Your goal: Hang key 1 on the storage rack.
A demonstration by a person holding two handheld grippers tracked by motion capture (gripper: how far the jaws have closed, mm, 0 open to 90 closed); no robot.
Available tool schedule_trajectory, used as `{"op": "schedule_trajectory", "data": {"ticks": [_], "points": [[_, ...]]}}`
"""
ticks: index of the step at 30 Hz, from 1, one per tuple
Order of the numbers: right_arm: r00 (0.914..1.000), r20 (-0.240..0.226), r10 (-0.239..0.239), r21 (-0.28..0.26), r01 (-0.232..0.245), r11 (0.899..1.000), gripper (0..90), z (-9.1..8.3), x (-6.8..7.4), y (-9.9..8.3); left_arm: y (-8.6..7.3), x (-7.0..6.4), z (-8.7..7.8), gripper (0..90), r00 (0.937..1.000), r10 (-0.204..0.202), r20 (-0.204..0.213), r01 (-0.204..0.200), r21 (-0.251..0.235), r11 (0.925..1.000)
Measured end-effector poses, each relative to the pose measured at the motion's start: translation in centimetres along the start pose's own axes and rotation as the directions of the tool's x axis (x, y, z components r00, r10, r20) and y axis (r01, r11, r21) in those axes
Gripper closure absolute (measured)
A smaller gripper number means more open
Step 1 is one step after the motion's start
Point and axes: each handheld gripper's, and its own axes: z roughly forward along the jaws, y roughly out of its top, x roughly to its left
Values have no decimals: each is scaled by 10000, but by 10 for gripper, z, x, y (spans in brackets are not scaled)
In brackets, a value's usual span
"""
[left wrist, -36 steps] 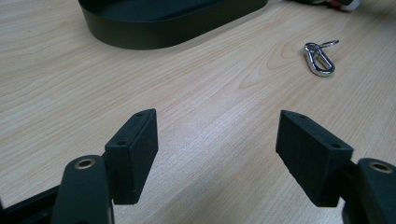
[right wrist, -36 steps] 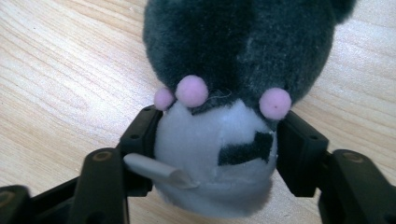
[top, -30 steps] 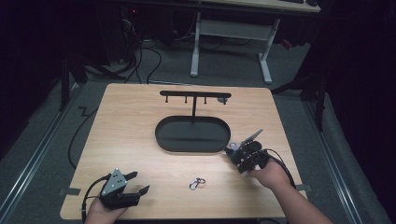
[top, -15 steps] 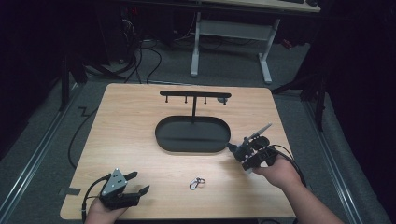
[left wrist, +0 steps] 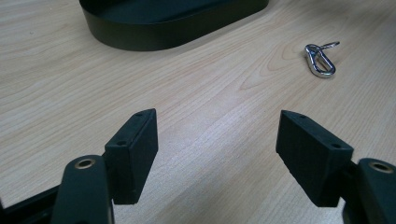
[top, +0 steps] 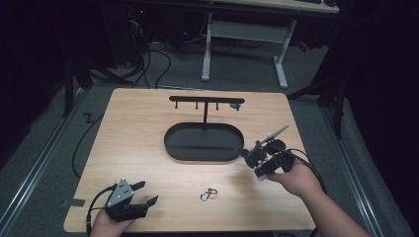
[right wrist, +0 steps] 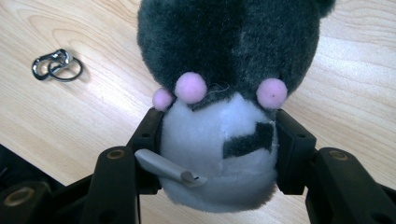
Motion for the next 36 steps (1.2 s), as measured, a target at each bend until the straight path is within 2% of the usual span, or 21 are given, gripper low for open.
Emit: {"op": "schedule_trajectory", "data": {"ticks": [10,23,36], "points": [[9999,7,-160,-71,160,9998,472,-19,3,13,-1,-1,1,302,10000,74,51,-74,76,9999],[9996,-2,-292,-230,291,9993,471,-54,6,47,-1,-1,1,303,9999,109,112,-110,87,9999],[9997,58,-258,-316,260,9992,471,-67,10,71,-2,-1,0,304,9998,114,148,-116,118,9999]]}}
